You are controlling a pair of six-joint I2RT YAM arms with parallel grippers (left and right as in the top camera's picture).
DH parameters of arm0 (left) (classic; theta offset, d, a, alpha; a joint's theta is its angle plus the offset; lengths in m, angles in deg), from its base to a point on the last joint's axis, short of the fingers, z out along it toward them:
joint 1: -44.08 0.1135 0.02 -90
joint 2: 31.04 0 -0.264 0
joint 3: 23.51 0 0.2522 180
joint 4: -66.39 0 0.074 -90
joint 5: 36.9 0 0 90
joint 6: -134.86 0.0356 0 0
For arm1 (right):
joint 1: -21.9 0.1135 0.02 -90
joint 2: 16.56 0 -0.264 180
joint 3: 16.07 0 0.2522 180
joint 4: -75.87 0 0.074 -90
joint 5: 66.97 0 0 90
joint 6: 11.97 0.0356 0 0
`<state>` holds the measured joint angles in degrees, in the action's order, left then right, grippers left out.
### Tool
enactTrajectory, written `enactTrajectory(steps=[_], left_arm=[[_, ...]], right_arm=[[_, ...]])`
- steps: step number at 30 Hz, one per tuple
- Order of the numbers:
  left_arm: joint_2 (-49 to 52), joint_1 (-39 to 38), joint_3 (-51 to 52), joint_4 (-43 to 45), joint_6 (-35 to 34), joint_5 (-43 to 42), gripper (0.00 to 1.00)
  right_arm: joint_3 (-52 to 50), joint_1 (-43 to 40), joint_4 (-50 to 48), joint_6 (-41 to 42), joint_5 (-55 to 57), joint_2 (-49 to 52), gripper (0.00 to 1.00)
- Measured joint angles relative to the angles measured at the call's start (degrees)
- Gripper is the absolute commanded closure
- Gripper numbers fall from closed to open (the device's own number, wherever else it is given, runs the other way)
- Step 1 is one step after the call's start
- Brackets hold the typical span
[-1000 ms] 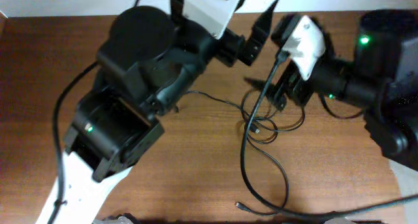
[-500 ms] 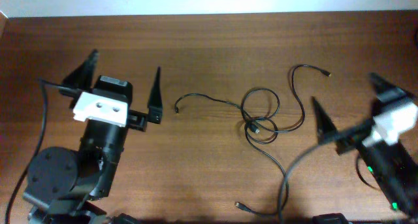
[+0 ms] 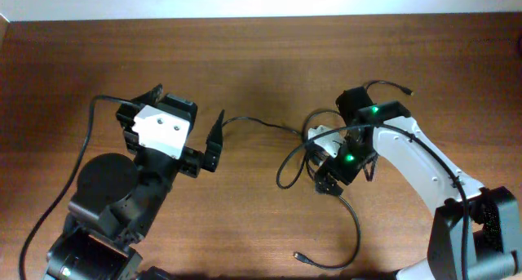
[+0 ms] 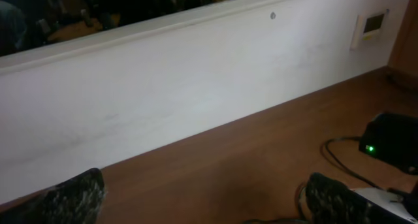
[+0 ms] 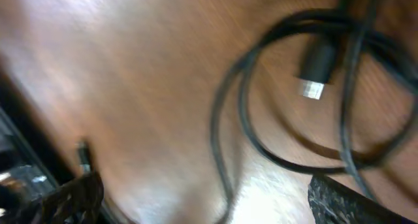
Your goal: Untangle cables
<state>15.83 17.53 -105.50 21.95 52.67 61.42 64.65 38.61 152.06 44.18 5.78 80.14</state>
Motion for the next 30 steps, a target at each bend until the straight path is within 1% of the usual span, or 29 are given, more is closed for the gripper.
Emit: enactTrajectory(steps=[3, 5, 9, 11, 14, 15, 16, 17, 18, 19, 20, 21, 22, 26, 28, 29, 30], left_arm=[[0.0, 0.0, 0.0, -2.0, 0.0, 0.0, 0.01], [0.0, 0.0, 0.0, -2.4, 0.0, 0.0, 0.01], [0.0, 0.0, 0.0, -2.5, 0.0, 0.0, 0.01], [0.0, 0.0, 0.0, -2.7, 0.0, 0.0, 0.01], [0.0, 0.0, 0.0, -4.3, 0.0, 0.0, 0.01], [0.0, 0.0, 0.0, -5.3, 0.0, 0.0, 0.01], [0.0, 0.0, 0.0, -6.0, 0.0, 0.0, 0.01], [0.0, 0.0, 0.0, -6.3, 0.0, 0.0, 0.01], [0.0, 0.0, 0.0, -6.6, 0.0, 0.0, 0.01], [0.0, 0.0, 0.0, -7.0, 0.0, 0.0, 0.01], [0.0, 0.0, 0.0, -7.3, 0.0, 0.0, 0.01], [0.0, 0.0, 0.0, -7.8, 0.0, 0.0, 0.01], [0.0, 0.0, 0.1, -8.2, 0.0, 0.0, 0.01], [0.0, 0.0, 0.1, -9.1, 0.0, 0.0, 0.01], [0.0, 0.0, 0.1, -9.5, 0.0, 0.0, 0.01], [0.0, 0.0, 0.1, -9.7, 0.0, 0.0, 0.01], [0.0, 0.0, 0.1, -9.8, 0.0, 0.0, 0.01]], right_arm=[[0.0, -0.5, -4.9, 0.2, 13.1, 0.0, 0.01], [-0.1, -1.8, -9.8, 0.2, 15.3, 0.0, 0.01], [-0.1, -2.4, -9.8, 0.2, 13.0, 0.0, 0.01], [-1.1, -2.4, -10.8, -2.2, 9.0, 0.0, 0.01], [-7.1, -2.4, -15.6, -3.7, 6.1, 0.0, 0.0], [-9.6, -2.4, -16.6, -3.7, 5.7, 0.0, 0.03], [-10.6, -2.4, -16.9, -3.8, 5.5, 0.0, 0.08], [-11.1, -2.4, -16.8, -3.8, 5.4, 0.0, 0.17], [-11.1, -2.4, -16.9, -3.9, 5.2, 0.0, 0.35], [-11.1, -2.4, -16.9, -3.8, 5.1, 0.0, 0.57], [-11.1, -2.4, -17.0, -3.9, 5.0, 0.0, 0.74], [-11.1, -2.4, -17.1, -4.2, 4.8, 0.0, 0.83], [-11.1, -2.4, -17.0, -3.9, 4.5, 0.0, 0.96], [-11.1, -2.4, -16.9, -2.8, 3.4, 0.0, 0.96], [-10.7, -2.7, -15.9, -2.7, -0.9, 0.0, 0.96], [-8.7, -2.9, -14.2, -2.6, -4.2, -0.3, 0.96], [-3.7, -3.0, -12.8, -2.2, -7.8, -1.5, 0.96]])
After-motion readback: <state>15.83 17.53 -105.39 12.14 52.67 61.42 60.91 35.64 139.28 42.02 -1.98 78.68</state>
